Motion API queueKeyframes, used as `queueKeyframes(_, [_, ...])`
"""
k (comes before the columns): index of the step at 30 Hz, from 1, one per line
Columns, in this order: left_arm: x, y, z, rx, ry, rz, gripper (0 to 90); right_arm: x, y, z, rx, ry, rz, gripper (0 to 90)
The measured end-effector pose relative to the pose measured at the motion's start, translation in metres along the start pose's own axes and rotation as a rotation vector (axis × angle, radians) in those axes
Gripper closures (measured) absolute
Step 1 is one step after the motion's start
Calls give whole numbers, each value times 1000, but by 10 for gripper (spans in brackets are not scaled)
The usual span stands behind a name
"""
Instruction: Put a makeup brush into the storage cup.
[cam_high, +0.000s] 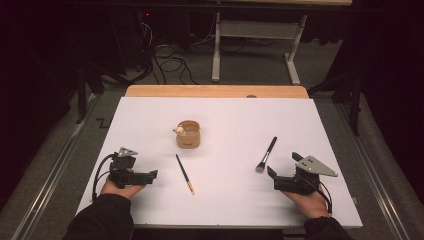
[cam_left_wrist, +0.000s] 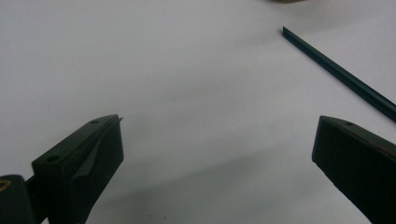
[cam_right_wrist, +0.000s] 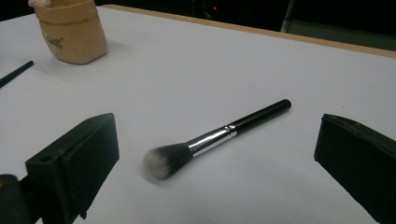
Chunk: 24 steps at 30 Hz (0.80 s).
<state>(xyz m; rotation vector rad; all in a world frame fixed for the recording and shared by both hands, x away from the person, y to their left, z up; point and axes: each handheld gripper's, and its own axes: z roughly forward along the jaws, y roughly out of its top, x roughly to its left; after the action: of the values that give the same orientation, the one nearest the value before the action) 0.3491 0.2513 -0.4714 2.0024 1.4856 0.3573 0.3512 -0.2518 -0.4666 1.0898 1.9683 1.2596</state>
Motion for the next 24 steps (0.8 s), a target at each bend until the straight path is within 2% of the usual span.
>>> queueKeyframes(3, [-4,3,-1,32,4,22,26,1,0,-1,-5,-1,3,3])
queueKeyframes(11, [-11,10,0,118,2,41,26,3,2,-4,-19,2,-9,4])
queueKeyframes(15, [-12,15,-1,152,4,55,32,4,1,-2,-6,10,-13,4])
queueKeyframes(21, [-14,22,1,202,-12,52,68,3,0,-3,-4,10,-6,4])
queueKeyframes(24, [-17,25,1,230,-10,67,95,3,1,-4,-13,8,1,6])
